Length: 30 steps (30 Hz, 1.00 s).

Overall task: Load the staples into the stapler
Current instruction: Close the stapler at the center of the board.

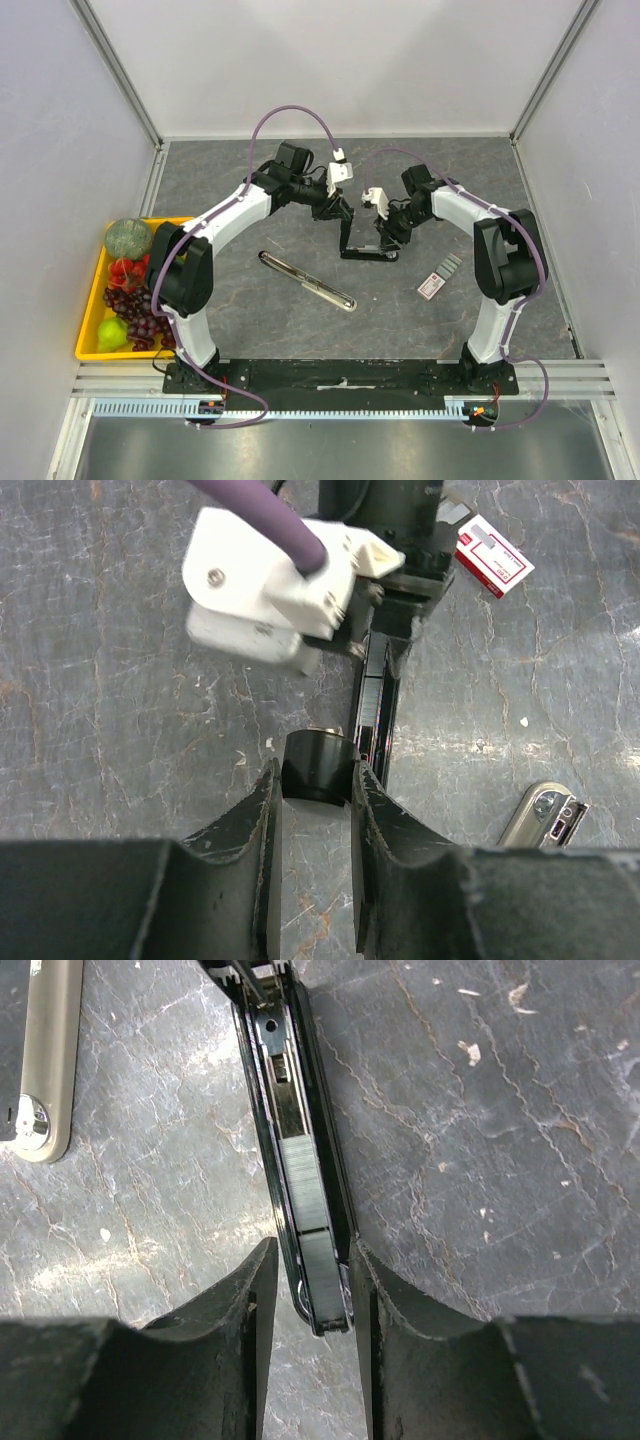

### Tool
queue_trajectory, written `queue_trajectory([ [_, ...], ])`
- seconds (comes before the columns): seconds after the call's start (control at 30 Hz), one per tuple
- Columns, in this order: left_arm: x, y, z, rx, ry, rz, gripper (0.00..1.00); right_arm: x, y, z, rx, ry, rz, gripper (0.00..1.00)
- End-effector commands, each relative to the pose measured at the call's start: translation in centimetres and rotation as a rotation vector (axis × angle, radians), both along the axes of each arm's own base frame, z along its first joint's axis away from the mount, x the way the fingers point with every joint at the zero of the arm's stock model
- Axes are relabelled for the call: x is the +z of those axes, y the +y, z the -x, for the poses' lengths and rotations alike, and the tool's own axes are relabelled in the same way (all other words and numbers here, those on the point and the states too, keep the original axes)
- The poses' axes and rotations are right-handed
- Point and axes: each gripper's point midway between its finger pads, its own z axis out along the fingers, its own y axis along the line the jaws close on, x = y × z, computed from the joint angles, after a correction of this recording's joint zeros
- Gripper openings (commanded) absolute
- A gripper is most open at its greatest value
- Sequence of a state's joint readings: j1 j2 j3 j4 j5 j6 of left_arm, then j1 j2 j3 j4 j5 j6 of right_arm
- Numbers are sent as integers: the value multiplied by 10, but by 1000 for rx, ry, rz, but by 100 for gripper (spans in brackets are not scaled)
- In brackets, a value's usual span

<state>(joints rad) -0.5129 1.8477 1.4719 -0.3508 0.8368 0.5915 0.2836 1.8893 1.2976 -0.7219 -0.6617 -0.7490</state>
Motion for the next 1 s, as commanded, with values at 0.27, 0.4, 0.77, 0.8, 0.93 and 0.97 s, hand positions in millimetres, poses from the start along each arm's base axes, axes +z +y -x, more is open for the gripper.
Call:
queue_trajectory([
  [0.27, 2, -7, 16, 35, -49, -67, 2, 8, -8, 9, -22, 34, -68, 38],
  [0.4, -2, -14, 18, 47, -48, -79, 2, -1, -9, 10, -43, 73, -61, 33],
  [0.77, -22, -29, 22, 72, -30, -128, 2, -3, -17, 7, -113, 146, -146, 31],
  [0.8, -22, -32, 22, 69, -35, -127, 2, -4, -18, 8, -116, 148, -146, 31],
  [0.93, -34, -39, 19, 94, -25, -152, 2, -5, -19, 9, -114, 149, -147, 31],
  [0.97, -38, -40, 19, 102, -19, -158, 2, -6, -19, 9, -116, 150, -145, 31],
])
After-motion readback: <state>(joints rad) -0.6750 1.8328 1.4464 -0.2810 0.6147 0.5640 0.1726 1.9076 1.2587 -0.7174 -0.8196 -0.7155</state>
